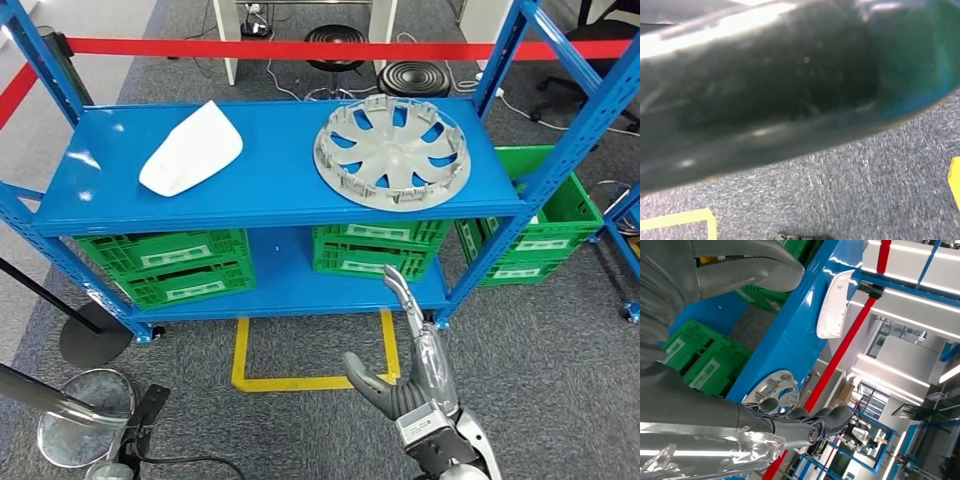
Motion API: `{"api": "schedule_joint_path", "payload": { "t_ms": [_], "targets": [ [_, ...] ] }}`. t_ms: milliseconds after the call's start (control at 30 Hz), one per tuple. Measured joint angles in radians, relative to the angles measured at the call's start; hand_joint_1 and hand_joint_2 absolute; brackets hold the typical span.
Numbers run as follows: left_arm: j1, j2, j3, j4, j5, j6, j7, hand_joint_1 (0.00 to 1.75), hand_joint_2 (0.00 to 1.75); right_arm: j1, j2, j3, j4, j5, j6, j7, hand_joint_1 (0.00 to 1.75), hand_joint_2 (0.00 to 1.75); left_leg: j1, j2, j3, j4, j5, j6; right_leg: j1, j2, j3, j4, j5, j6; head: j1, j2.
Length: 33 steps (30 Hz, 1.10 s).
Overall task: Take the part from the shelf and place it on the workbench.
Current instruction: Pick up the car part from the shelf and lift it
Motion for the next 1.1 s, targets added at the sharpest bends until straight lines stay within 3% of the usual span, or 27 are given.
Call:
{"api": "schedule_joint_path", "payload": {
  "t_ms": [33,67,133,167,200,267,367,400,467,500,533,567,600,667,733,833,900,1000,1033,1067,1100],
  "targets": [
    [0.001,0.000,0.000,0.000,0.000,0.000,0.000,0.00,0.00,0.001,0.000,0.000,0.000,0.000,0.001,0.000,0.00,1.75,-0.001,-0.001,0.008,0.000,-0.006,0.000,0.000,0.000,-0.021,0.022,0.010,0.000,0.000,0.000],
    [0.002,0.000,0.000,0.000,0.000,0.000,0.000,0.00,0.00,0.002,0.000,0.000,0.000,0.000,0.002,0.000,0.00,1.75,-0.001,-0.002,0.019,0.000,-0.013,-0.001,0.000,0.000,-0.023,0.004,0.042,-0.002,0.000,0.000],
    [0.003,0.000,0.000,0.000,0.000,0.000,0.000,0.00,0.00,0.002,0.000,-0.001,0.000,0.000,0.003,0.000,0.00,1.75,-0.001,-0.004,0.043,0.000,-0.031,-0.006,0.001,0.000,0.017,-0.114,0.134,-0.009,0.001,0.000],
    [0.002,0.000,0.000,0.000,0.000,0.000,0.000,0.00,0.00,0.002,0.000,-0.001,0.000,0.000,0.003,0.000,0.00,1.75,-0.002,-0.005,0.053,0.001,-0.038,-0.010,0.002,0.000,0.044,-0.172,0.164,-0.012,0.001,0.000],
    [0.002,0.000,0.000,0.000,0.000,0.000,0.000,0.00,0.00,0.002,0.000,-0.001,0.000,0.000,0.003,0.000,0.00,1.75,-0.004,-0.005,0.057,0.001,-0.044,-0.015,0.004,0.000,0.065,-0.214,0.174,-0.016,0.001,0.000],
    [0.001,0.000,0.000,0.000,0.000,0.000,0.000,0.00,0.00,0.003,0.000,-0.002,0.000,0.000,0.003,0.000,0.00,1.75,-0.005,-0.004,0.059,-0.001,-0.048,-0.026,0.008,0.002,0.080,-0.241,0.163,-0.025,-0.002,0.000],
    [-0.002,-0.002,-0.001,0.000,0.000,0.000,0.001,0.00,0.00,0.003,-0.001,-0.004,-0.002,0.000,0.003,0.000,0.00,1.75,-0.003,-0.002,0.053,0.013,-0.064,-0.041,0.003,0.003,0.095,-0.259,0.156,-0.040,-0.006,0.000],
    [-0.003,-0.002,-0.001,0.001,0.000,0.000,0.001,0.00,0.00,0.003,-0.001,-0.004,-0.002,0.000,0.003,-0.001,0.00,1.75,-0.003,-0.002,0.035,0.050,-0.082,-0.046,0.000,0.002,0.103,-0.266,0.154,-0.044,-0.008,0.000],
    [-0.002,-0.002,-0.002,0.001,0.000,-0.001,0.001,0.00,0.00,0.004,-0.001,-0.005,-0.002,0.000,0.004,0.000,0.00,1.75,-0.002,-0.002,-0.038,0.176,-0.128,-0.052,-0.001,0.000,0.115,-0.270,0.147,-0.051,-0.011,0.000],
    [-0.001,-0.002,-0.002,0.001,0.000,-0.001,0.001,0.00,0.00,0.005,-0.001,-0.006,-0.002,0.000,0.004,0.000,0.00,1.75,-0.002,-0.002,-0.077,0.235,-0.141,-0.054,-0.002,0.001,0.120,-0.271,0.143,-0.053,-0.010,0.000],
    [0.000,-0.001,-0.002,0.001,0.000,-0.001,0.001,0.00,0.00,0.006,-0.001,-0.006,-0.002,0.000,0.004,0.000,0.00,1.75,-0.002,-0.002,-0.105,0.268,-0.134,-0.055,-0.002,0.002,0.126,-0.271,0.137,-0.053,-0.011,0.000],
    [0.001,-0.001,-0.002,0.001,0.000,-0.001,0.001,0.00,0.00,0.007,-0.001,-0.006,-0.002,0.000,0.004,0.000,0.00,1.75,-0.001,-0.002,-0.117,0.265,-0.106,-0.056,-0.003,0.003,0.135,-0.271,0.131,-0.052,-0.011,0.000],
    [0.002,0.000,-0.002,0.001,0.000,-0.001,0.001,0.00,0.00,0.007,-0.001,-0.007,-0.002,0.000,0.004,0.000,0.00,1.75,-0.001,-0.001,-0.110,0.225,-0.060,-0.056,-0.005,0.004,0.146,-0.271,0.123,-0.050,-0.010,0.000],
    [0.002,-0.001,-0.002,0.001,0.000,-0.001,0.001,0.00,0.00,0.006,-0.001,-0.007,-0.002,0.000,0.004,0.000,0.00,1.75,-0.001,0.001,-0.070,0.103,0.027,-0.057,-0.006,0.006,0.165,-0.270,0.105,-0.039,-0.011,0.000],
    [0.000,-0.001,-0.002,0.002,0.000,-0.001,0.001,0.00,0.00,0.006,-0.001,-0.008,-0.002,0.000,0.004,0.000,0.00,1.75,-0.002,0.002,-0.040,0.024,0.044,-0.046,-0.002,0.008,0.173,-0.269,0.093,-0.027,-0.013,0.000],
    [0.000,-0.002,-0.002,0.002,0.000,-0.001,0.002,0.00,0.00,0.005,-0.001,-0.009,-0.002,0.000,0.004,0.000,0.00,1.75,0.000,0.000,-0.030,0.006,0.026,-0.022,0.001,0.006,0.177,-0.270,0.088,-0.012,-0.011,0.000],
    [0.000,-0.002,-0.001,0.002,0.000,-0.001,0.002,0.00,0.00,0.003,-0.001,-0.010,-0.002,0.000,0.004,0.000,0.00,1.75,0.003,-0.001,-0.019,0.005,0.018,-0.008,0.001,0.002,0.151,-0.220,0.068,-0.002,-0.008,0.000],
    [0.001,-0.001,-0.001,0.002,0.000,-0.001,0.002,0.00,0.00,0.004,-0.002,-0.010,-0.002,0.000,0.003,0.000,0.00,1.75,0.002,-0.001,-0.004,0.004,0.003,0.002,0.000,-0.001,0.032,-0.033,0.005,0.005,-0.003,0.000],
    [0.003,0.000,-0.001,0.002,0.000,-0.001,0.002,0.00,0.00,0.005,-0.002,-0.010,-0.002,0.000,0.003,0.000,0.00,1.75,0.001,-0.001,0.004,0.004,-0.004,0.002,0.000,-0.001,-0.002,0.007,-0.001,0.004,-0.003,0.000],
    [0.004,-0.001,-0.001,0.003,0.000,-0.001,0.002,0.00,0.00,0.006,-0.002,-0.010,-0.002,0.000,0.003,0.000,0.00,1.75,0.000,-0.002,0.015,0.004,-0.012,0.002,0.000,-0.001,-0.018,0.011,0.015,0.002,-0.003,0.000],
    [0.005,-0.001,-0.001,0.003,0.000,-0.001,0.002,0.00,0.00,0.006,-0.002,-0.010,-0.002,0.000,0.003,0.000,0.00,1.75,-0.001,-0.003,0.028,0.004,-0.021,0.002,0.001,-0.001,-0.016,-0.022,0.051,-0.002,-0.003,0.000]
  ]
}}
